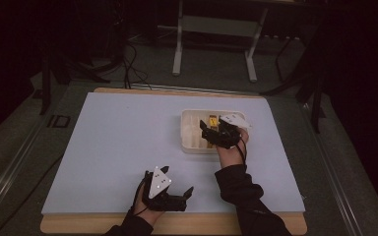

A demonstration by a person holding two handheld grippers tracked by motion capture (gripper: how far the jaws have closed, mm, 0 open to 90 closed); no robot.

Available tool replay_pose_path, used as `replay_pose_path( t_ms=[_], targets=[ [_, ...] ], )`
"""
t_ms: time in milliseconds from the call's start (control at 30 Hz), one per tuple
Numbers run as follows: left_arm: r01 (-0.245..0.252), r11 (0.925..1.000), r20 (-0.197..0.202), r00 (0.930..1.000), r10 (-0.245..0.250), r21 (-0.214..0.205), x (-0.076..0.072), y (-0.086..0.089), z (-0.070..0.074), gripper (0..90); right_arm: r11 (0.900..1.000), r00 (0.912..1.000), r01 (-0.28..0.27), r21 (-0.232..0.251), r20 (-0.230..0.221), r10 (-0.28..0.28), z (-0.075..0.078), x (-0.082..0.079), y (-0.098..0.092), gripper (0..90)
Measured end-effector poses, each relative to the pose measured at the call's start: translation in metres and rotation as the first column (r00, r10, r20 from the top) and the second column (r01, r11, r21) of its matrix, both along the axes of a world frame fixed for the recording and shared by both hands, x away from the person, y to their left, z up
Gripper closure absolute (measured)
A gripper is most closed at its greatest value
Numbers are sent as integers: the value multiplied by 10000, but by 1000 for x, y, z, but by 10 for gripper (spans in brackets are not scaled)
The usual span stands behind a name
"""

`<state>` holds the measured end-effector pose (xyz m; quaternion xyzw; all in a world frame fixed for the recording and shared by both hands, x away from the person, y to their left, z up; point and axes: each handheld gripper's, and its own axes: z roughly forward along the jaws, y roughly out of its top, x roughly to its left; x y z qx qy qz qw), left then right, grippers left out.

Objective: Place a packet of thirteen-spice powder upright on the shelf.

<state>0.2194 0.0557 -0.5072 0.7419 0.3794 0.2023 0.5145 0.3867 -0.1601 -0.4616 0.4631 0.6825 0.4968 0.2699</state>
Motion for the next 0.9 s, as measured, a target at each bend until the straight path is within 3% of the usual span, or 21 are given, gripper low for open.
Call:
replay_pose_path(
  t_ms=[167,267,300,367,667,900],
  targets=[
    [25,10000,-36,10000,-25,-14,0,0,0,4,9949,9949,-1009,-11,86,1009,5,-4,-5,135],
    [37,10000,-60,10000,-37,2,0,0,-1,4,9927,9927,-1203,103,41,1203,7,-6,-8,138],
    [49,10000,-64,10000,-49,-4,1,0,-1,4,9874,9875,-1573,167,-90,1574,10,-10,-12,137],
    [29,10000,-24,10000,-29,-16,0,0,0,4,9841,9841,-1775,0,-92,1775,11,-12,-15,137],
    [66,10000,-34,10000,-66,19,0,0,0,4,9734,9731,-2286,-128,-306,2282,9,-23,-25,139],
    [68,10000,-19,10000,-68,7,0,1,0,4,9653,9667,-2558,-517,-22,2560,12,-37,-35,140]
  ],
)
